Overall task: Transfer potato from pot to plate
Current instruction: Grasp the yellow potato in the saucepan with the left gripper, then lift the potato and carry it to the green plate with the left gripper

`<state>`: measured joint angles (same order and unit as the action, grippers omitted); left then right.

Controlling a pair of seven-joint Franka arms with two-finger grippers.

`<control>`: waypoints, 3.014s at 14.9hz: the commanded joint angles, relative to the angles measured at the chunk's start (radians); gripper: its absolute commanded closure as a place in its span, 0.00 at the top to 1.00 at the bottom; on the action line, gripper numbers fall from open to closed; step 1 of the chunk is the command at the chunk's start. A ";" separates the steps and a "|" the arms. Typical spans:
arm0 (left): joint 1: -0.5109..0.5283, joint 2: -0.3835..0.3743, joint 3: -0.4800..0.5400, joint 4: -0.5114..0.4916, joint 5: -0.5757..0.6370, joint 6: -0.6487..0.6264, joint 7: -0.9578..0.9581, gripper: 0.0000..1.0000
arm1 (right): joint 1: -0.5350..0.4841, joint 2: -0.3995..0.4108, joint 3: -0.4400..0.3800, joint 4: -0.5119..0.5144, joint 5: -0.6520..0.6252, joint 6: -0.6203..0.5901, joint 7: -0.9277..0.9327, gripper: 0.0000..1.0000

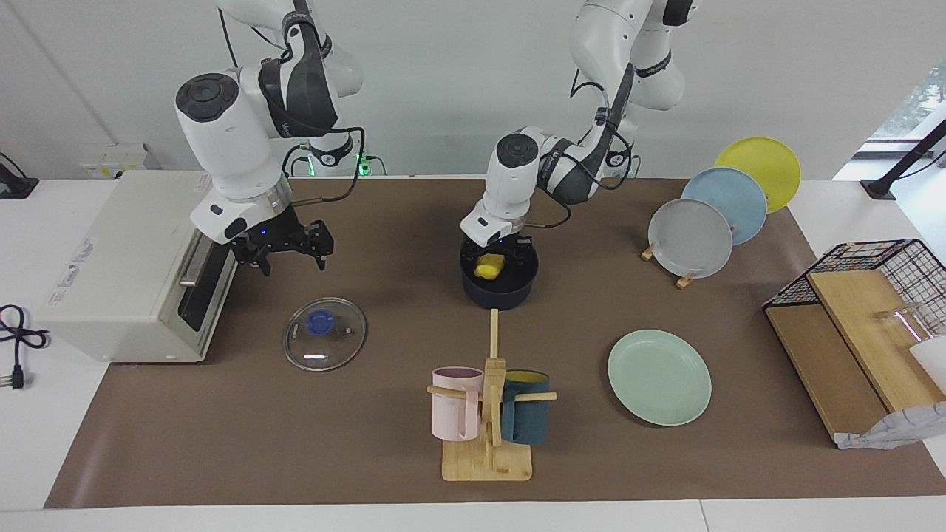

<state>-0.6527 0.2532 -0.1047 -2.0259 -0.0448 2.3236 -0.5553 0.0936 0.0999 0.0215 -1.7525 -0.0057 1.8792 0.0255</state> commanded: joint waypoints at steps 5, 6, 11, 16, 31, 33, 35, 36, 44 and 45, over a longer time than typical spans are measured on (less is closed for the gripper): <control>-0.018 0.001 0.014 -0.010 -0.015 0.020 0.018 0.92 | -0.018 -0.009 0.009 -0.008 0.027 0.000 -0.018 1.00; -0.025 0.001 0.014 -0.010 -0.015 0.020 0.018 0.89 | -0.015 -0.009 0.009 -0.008 0.027 0.001 -0.013 1.00; -0.027 0.001 0.014 -0.010 -0.015 0.017 0.018 0.57 | -0.011 -0.009 0.011 -0.008 0.026 0.009 -0.006 1.00; -0.024 0.001 0.014 -0.008 -0.015 0.014 0.018 0.12 | -0.009 -0.009 0.012 -0.007 0.026 0.011 -0.006 1.00; 0.018 -0.012 0.013 0.153 -0.033 -0.182 0.066 0.00 | -0.011 -0.009 0.015 -0.007 0.026 0.023 -0.004 1.00; 0.044 -0.012 0.013 0.191 -0.035 -0.225 0.072 0.00 | -0.012 -0.009 0.015 -0.007 0.026 0.023 -0.006 1.00; 0.058 -0.012 0.014 0.248 -0.038 -0.288 0.100 0.00 | -0.012 -0.012 0.015 -0.004 0.026 0.017 -0.009 1.00; 0.083 -0.011 0.014 0.284 -0.044 -0.320 0.104 0.00 | -0.015 -0.020 0.015 -0.004 0.026 0.012 -0.009 1.00; 0.281 0.110 0.014 0.659 -0.041 -0.567 0.256 0.00 | -0.020 -0.045 0.015 -0.002 0.026 0.003 -0.013 1.00; 0.309 0.118 0.016 0.668 -0.041 -0.557 0.290 0.00 | -0.020 -0.054 0.015 -0.002 0.026 0.002 -0.012 1.00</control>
<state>-0.3960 0.2913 -0.0867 -1.4734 -0.0653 1.8094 -0.3337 0.0885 0.0719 0.0293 -1.7505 -0.0049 1.8882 0.0256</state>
